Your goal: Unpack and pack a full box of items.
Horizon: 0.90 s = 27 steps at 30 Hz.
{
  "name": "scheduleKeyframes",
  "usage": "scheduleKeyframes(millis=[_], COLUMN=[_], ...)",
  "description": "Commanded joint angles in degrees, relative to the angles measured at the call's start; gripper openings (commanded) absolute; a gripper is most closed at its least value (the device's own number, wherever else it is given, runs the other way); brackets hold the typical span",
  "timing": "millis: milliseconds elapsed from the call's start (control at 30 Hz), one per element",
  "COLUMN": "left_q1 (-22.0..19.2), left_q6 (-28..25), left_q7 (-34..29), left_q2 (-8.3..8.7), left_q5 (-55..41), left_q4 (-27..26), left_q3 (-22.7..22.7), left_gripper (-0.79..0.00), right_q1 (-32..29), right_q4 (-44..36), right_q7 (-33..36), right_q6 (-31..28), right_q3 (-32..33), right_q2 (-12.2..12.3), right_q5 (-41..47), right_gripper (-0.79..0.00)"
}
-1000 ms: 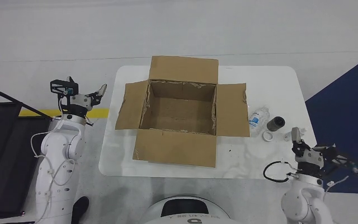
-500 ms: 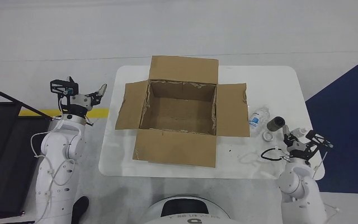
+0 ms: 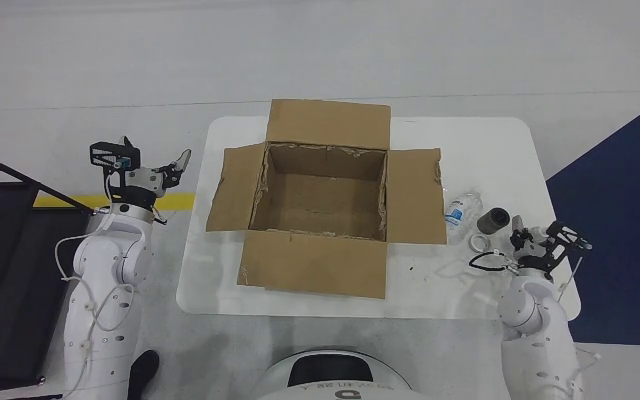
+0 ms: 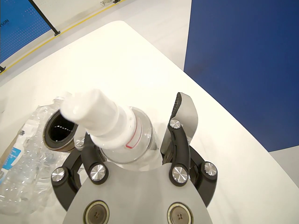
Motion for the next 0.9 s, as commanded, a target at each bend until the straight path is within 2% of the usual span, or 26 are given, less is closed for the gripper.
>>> scheduleKeyframes(millis=[0,33,67,200,367,633,867], left_q1=[0.0,0.0,0.0,0.0,0.0,0.0,0.0], left_q6=[0.0,0.0,0.0,0.0,0.0,0.0,0.0], left_q7=[0.0,0.0,0.0,0.0,0.0,0.0,0.0], left_q2=[0.00,0.00,0.00,0.00,0.00,0.00,0.00], left_q5=[0.0,0.0,0.0,0.0,0.0,0.0,0.0], left_q4=[0.0,0.0,0.0,0.0,0.0,0.0,0.0], left_q3=[0.0,0.0,0.0,0.0,0.0,0.0,0.0], left_gripper=[0.000,0.000,0.000,0.000,0.000,0.000,0.000], right_q1=[0.4,0.4,0.4,-1.1,-5.3,-18.7,-26.3], right_q4=[0.5,0.6,0.7,-1.2,-7.6,-27.8,-40.4], right_q7=[0.1,0.0,-0.1,-1.2,-3.0,-1.3,1.9], right_q6=[0.3,0.3,0.4,-0.4,-3.7,-21.0,-30.5], right_q3=[-0.1,0.0,0.0,0.5,1.0,-1.8,-6.4], right_q2=[0.0,0.0,0.0,0.0,-0.3,-0.8,-0.7], right_q5=[-0.4,-0.4,-0.4,0.6,4.2,11.1,9.3], right_gripper=[-0.585,-0.631,-0.785,-0.785,-0.785,-0.785,-0.785])
